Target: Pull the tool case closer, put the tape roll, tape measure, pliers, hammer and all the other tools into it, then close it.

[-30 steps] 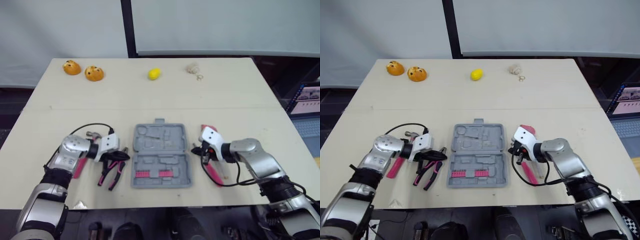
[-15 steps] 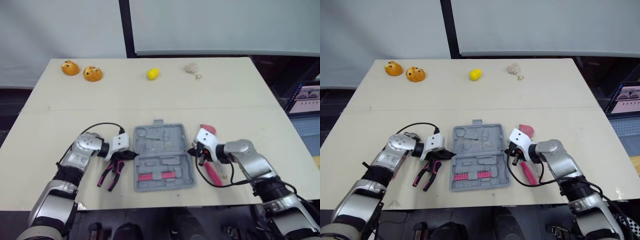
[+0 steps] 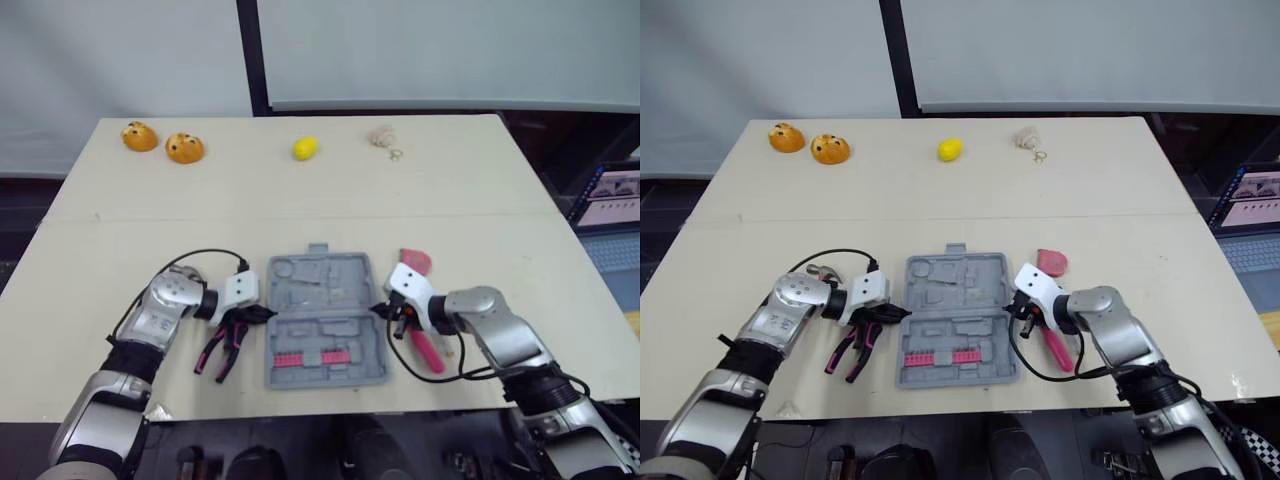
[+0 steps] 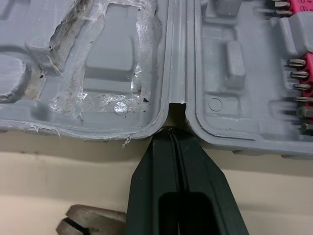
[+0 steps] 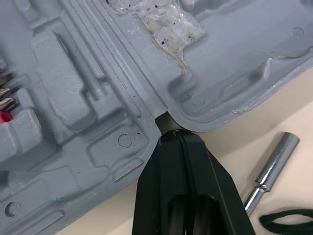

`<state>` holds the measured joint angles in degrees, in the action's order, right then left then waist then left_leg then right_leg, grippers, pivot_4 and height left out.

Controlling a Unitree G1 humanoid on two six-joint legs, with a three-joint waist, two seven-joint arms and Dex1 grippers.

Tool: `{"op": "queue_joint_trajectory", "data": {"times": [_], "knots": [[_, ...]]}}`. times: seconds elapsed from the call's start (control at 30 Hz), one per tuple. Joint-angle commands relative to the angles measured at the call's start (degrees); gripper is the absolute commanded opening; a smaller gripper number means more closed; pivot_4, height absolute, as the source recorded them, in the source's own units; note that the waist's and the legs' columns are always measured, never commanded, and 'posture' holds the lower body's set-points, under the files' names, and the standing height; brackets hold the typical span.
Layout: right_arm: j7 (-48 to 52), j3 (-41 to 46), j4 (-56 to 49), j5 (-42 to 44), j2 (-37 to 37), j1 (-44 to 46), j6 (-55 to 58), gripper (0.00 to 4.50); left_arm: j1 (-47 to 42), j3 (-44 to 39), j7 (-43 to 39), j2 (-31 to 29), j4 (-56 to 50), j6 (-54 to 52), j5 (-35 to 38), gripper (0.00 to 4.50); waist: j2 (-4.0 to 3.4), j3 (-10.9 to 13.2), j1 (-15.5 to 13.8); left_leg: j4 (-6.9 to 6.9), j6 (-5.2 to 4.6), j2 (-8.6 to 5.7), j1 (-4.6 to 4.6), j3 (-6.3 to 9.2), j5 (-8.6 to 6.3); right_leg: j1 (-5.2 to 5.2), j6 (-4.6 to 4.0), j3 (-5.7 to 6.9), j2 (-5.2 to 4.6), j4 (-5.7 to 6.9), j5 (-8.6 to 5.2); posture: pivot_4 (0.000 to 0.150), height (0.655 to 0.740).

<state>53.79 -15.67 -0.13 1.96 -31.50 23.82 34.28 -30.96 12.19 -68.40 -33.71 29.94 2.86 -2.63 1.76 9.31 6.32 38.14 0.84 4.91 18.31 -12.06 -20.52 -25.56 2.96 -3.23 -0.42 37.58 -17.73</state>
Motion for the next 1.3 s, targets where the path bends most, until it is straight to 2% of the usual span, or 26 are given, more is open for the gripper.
{"op": "queue_joint_trajectory", "data": {"times": [0.03,0.33,1.3], "knots": [[0.23,0.06,-6.21,2.35,0.48,-1.50,1.13,0.04,1.95,0.32,-0.86,-0.54,-5.11,-1.82,1.14,0.06,0.00,0.00,-0.01,0.00,0.01,0.00,0.00,0.00,0.00,0.00,-0.01,0.00,0.00,0.00,-0.01,0.150,0.7400],[-0.48,0.64,-11.61,3.05,0.09,-5.26,4.27,0.04,6.80,-0.05,-0.77,-2.56,-13.64,-7.24,2.15,0.06,0.00,0.00,-0.03,-0.01,0.01,-0.01,-0.01,0.02,-0.01,0.00,-0.03,0.00,0.00,0.00,-0.02,0.150,0.7400],[-3.14,0.09,-22.93,7.29,-1.83,-13.07,10.95,0.04,15.79,0.45,-1.01,-6.43,-26.58,-13.26,3.73,0.06,0.01,-0.01,-0.14,-0.06,0.02,-0.02,-0.01,0.10,-0.02,0.01,-0.08,0.02,-0.02,-0.03,-0.06,0.150,0.7400]]}}
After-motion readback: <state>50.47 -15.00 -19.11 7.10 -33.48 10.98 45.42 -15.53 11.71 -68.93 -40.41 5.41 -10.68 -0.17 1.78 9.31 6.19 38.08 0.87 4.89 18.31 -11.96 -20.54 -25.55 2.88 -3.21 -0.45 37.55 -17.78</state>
